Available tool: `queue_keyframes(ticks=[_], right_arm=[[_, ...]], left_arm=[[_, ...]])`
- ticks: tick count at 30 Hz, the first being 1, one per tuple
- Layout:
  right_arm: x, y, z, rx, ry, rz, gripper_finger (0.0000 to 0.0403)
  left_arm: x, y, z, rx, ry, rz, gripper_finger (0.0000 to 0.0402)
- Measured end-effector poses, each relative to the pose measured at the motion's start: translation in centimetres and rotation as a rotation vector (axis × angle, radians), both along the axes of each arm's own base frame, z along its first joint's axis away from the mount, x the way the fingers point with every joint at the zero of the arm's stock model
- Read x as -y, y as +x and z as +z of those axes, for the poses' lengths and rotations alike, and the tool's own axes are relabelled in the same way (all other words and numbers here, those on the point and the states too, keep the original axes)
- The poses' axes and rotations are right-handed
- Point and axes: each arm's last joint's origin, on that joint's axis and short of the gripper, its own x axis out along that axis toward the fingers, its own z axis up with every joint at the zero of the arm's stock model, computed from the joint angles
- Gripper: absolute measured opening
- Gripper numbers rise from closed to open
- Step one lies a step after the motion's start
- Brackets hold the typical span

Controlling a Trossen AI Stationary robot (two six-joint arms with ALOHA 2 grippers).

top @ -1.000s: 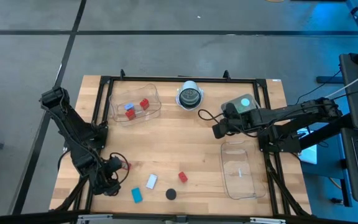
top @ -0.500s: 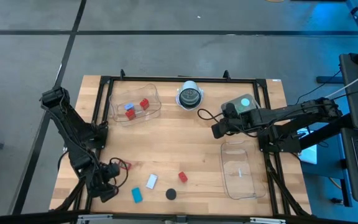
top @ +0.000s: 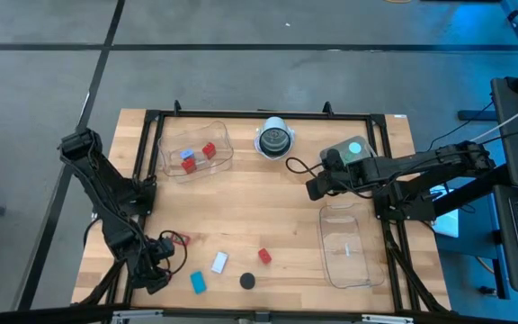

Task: Pick & Place Office items
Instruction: Put the red hourglass into the gray bin

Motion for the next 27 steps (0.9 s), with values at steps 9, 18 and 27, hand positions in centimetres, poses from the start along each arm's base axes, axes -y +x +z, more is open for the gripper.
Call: queue_keyframes(ticks=[9, 18, 27], right_arm=[[0.0, 0.0, 0.0, 0.001, -0.001, -0.001, 0.0318], [0.0, 0.0, 0.0, 0.001, -0.001, -0.001, 0.0318], [0.0, 0.0, 0.0, 0.002, 0.000, -0.003, 0.0318]], left_arm=[[0.0, 0.0, 0.0, -0.003, 0.000, 0.008, 0.0322], [0.0, 0.1, 0.0, -0.005, 0.001, 0.025, 0.0234], [-0.8, 0.9, 1.7, 0.056, 0.031, 0.037, 0.0207]])
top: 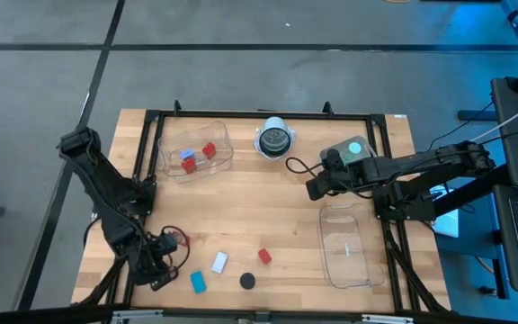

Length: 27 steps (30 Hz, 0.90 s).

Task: Pick & Place Office items
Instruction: Put the red hourglass into the gray bin

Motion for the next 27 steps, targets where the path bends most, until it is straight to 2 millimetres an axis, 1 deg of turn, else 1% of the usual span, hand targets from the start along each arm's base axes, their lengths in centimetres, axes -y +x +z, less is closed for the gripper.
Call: queue_keyframes(ticks=[4, 7, 9, 13, 17, 23, 27], right_arm=[[0.0, 0.0, 0.0, 0.001, 0.000, 0.000, 0.0318], [0.0, 0.0, 0.0, 0.001, 0.001, 0.000, 0.0318], [0.0, 0.0, 0.0, 0.001, 0.001, 0.001, 0.0318], [0.0, 0.0, 0.0, 0.001, 0.001, 0.001, 0.0318], [0.0, 0.0, 0.0, 0.001, 0.001, 0.001, 0.0318], [0.0, 0.0, 0.0, 0.002, 0.001, 0.001, 0.0318], [0.0, 0.0, 0.0, 0.002, 0.002, 0.001, 0.0318]], left_arm=[[-1.7, 0.9, 1.0, 0.014, 0.111, 0.004, 0.0207], [-3.2, 2.1, 1.7, 0.027, 0.180, -0.009, 0.0207], [-4.3, 2.9, 1.8, 0.034, 0.233, -0.024, 0.0207], [-6.6, 5.3, 2.3, 0.092, 0.283, -0.039, 0.0207], [-9.8, 7.5, 2.6, 0.122, 0.331, -0.021, 0.0207], [-14.0, 10.3, 2.1, 0.138, 0.384, 0.027, 0.0208], [-15.8, 12.5, 1.3, 0.189, 0.338, 0.029, 0.0208]])
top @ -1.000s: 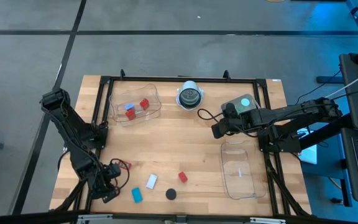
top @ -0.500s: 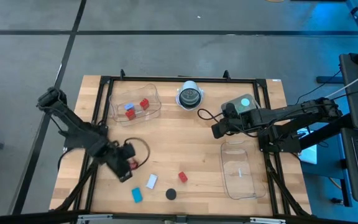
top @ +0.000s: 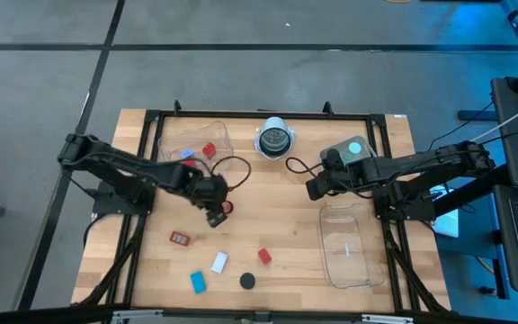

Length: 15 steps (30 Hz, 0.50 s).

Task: Pick & Place Office items
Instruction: Put the red hourglass into the gray bin

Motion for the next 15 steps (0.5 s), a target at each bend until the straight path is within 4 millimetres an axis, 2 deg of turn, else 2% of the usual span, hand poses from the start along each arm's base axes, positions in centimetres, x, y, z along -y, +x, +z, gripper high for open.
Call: queue_keyframes(ticks=[7, 11, 15], right_arm=[[0.0, 0.0, 0.0, -0.001, -0.007, 0.011, 0.0318], [0.1, 0.0, 0.0, -0.069, -0.114, 0.183, 0.0318], [0.1, 0.0, 0.0, -0.123, -0.172, 0.327, 0.0318]], left_arm=[[-2.5, 2.6, -1.8, 0.003, -0.057, -0.044, 0.0208], [-3.1, 3.8, -0.6, 0.054, 0.011, -0.109, 0.0208], [-3.2, 4.7, 1.7, 0.137, 0.150, -0.150, 0.0208]])
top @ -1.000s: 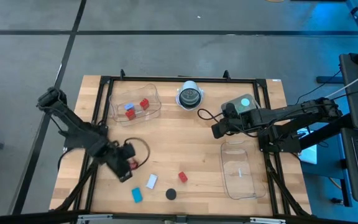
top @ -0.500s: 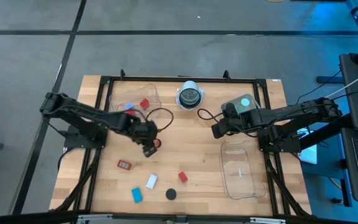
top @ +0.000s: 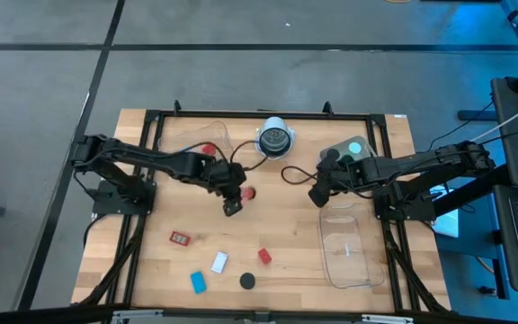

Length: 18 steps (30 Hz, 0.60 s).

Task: Pick & Place Office items
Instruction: Put the red hourglass into the gray bin

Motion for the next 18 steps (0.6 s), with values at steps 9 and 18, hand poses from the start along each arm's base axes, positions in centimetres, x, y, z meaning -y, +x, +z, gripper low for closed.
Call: queue_keyframes(ticks=[9, 18], right_arm=[[-0.2, 1.6, 0.8, 0.185, 0.009, 0.013, 0.0318], [-0.2, 3.5, 2.5, 0.462, -0.032, -0.045, 0.0318]], left_arm=[[1.0, 2.3, 2.9, 0.280, 0.229, -0.133, 0.0208], [2.2, 2.4, 3.9, 0.359, 0.357, -0.146, 0.0208]])
